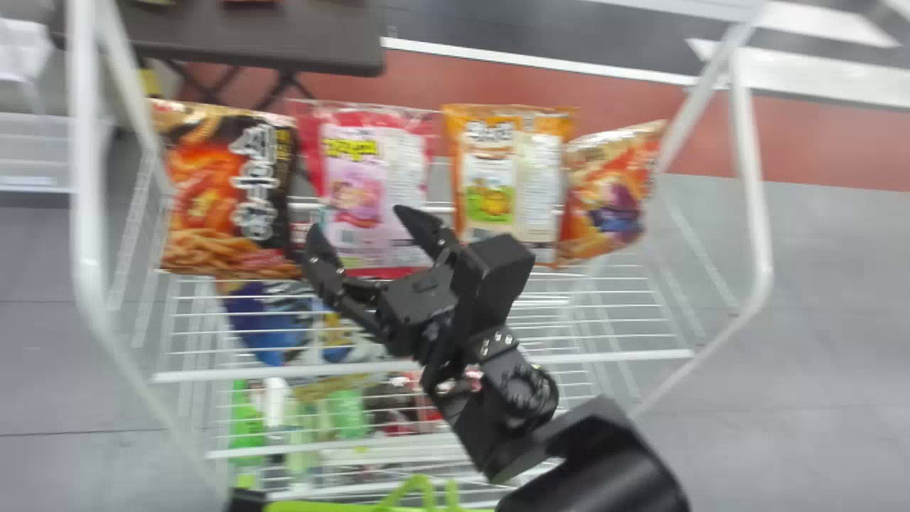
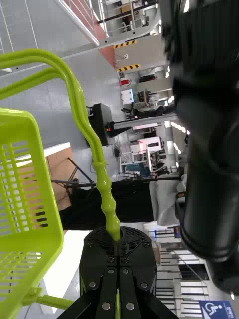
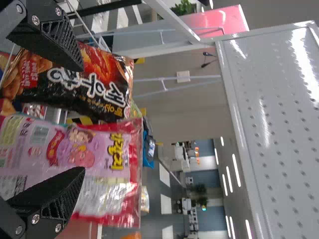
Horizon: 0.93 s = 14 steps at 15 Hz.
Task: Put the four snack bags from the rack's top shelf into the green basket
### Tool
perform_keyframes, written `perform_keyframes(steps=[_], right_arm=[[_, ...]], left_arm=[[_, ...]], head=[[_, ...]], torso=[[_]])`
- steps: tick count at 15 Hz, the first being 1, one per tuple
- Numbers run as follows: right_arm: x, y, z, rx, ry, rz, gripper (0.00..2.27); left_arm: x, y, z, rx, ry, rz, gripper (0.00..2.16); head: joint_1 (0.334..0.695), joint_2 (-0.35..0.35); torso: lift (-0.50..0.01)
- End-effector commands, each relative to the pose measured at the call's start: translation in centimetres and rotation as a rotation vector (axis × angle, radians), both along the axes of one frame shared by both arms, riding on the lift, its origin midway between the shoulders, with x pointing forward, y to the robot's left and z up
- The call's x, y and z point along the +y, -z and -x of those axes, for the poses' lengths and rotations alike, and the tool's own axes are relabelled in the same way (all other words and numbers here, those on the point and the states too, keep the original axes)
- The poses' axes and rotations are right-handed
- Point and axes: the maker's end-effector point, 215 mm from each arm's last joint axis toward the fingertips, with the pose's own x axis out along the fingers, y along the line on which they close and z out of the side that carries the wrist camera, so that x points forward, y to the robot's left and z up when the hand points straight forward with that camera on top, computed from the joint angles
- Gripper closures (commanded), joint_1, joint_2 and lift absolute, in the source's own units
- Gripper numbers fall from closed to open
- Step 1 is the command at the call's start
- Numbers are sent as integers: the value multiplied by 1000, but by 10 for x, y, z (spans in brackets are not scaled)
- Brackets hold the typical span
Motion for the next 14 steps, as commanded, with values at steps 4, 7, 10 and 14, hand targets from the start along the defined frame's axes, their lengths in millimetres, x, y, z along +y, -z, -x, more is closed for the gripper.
perform_keyframes(steps=[4, 7, 10, 14], right_arm=[[63, 25, -41, 81, -106, 133, 110], [65, 52, -57, 123, -114, 214, 110], [60, 59, -76, 144, -115, 249, 130], [69, 68, -73, 207, -213, 265, 1548]], left_arm=[[-2, 0, -3, -3, 8, 3, 2145], [0, -1, -4, 4, 5, 17, 2145], [2, -3, -8, -6, 10, 20, 2145], [4, -1, -12, -5, 23, 27, 2145]], head=[[695, 32], [695, 71], [695, 75], [695, 76]], torso=[[0], [0], [0], [0]])
